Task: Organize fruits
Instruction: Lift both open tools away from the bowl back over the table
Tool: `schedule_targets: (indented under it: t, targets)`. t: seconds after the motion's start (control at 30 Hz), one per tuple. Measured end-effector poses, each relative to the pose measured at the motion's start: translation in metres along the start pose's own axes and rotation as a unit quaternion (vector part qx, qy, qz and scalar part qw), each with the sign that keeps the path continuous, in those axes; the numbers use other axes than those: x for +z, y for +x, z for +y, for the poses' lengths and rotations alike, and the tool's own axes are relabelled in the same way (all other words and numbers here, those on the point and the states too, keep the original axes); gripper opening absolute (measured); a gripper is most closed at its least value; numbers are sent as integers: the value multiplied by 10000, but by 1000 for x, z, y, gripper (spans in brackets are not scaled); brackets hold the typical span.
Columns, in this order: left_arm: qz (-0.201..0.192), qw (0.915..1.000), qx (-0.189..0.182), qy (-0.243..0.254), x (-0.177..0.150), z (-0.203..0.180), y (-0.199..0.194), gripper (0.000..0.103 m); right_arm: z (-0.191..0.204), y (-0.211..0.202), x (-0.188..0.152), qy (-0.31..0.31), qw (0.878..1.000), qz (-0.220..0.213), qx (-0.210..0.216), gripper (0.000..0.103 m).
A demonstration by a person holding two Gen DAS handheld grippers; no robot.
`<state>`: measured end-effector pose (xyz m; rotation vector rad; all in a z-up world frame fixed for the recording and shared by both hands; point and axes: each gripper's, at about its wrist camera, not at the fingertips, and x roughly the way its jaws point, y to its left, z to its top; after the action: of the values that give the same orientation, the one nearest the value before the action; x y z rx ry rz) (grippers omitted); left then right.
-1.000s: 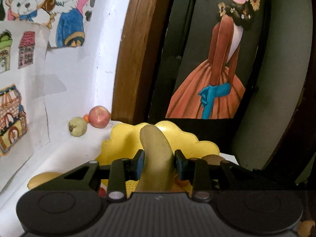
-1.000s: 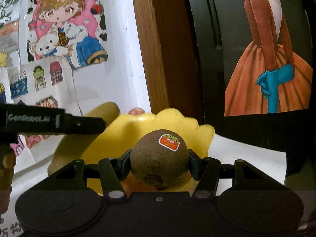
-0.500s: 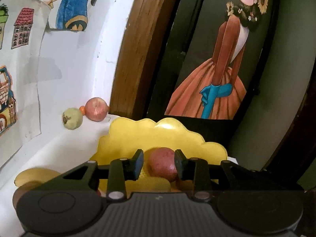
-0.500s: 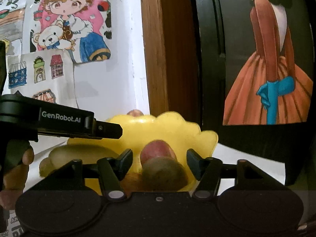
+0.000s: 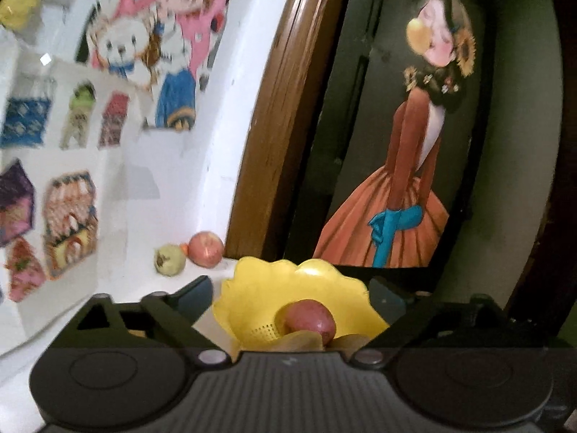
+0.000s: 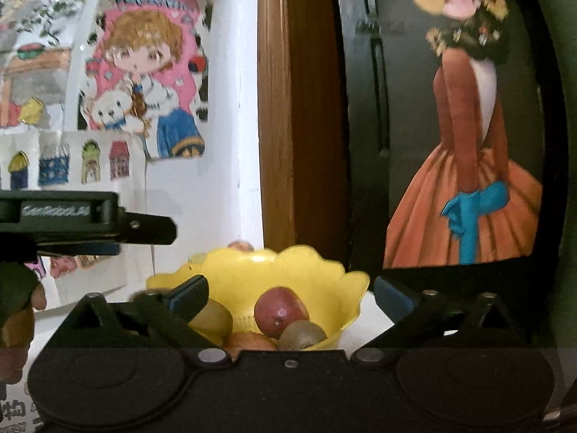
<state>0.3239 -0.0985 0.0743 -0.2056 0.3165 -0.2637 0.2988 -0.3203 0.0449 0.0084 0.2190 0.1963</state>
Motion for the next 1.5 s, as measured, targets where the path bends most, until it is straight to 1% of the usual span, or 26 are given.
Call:
schedule_targets:
  t: [0.07,0.23,0.43,0.57,0.73,0.93,1.1,1.2,1.3,1.43,1.5]
  targets:
    - [-142,9999,6,32,-1,-2,-19,102,4,-16,2,-19,9999,-113,-45,102]
    - [-354,9993,28,72,-5,-5,-67,103,13,-58,5,14,9996,-261,-101,102]
    - [-383,9992,56,93,-14,-1,-114,103,24,-101,0,80,9994,-286,-154,102]
    - [-399,9989,145,205,-23,0,-141,103,34,-127,-6,68,9994,-278,-175,102]
    - [-350,9987,230,296,-37,3,-160,103,45,-150,-15,46,9996,-214,-186,102]
    - [-82,9989,280,365,-57,9,-171,103,58,-167,-30,44,9998,-39,-191,102]
    - [143,9985,364,372,-75,15,-181,103,71,-174,-43,-23,9992,183,-349,102]
    - [447,9976,366,378,-85,21,-184,103,78,-176,-52,-55,9984,376,-424,102]
    - [754,9960,320,369,-95,28,-186,103,86,-177,-61,-83,9972,611,-412,102]
    - [1007,9935,400,334,-109,38,-191,103,93,-175,-73,-4,9938,1021,-451,102]
    - [1123,9922,454,286,-115,44,-193,103,97,-174,-78,-21,9924,1154,-435,102]
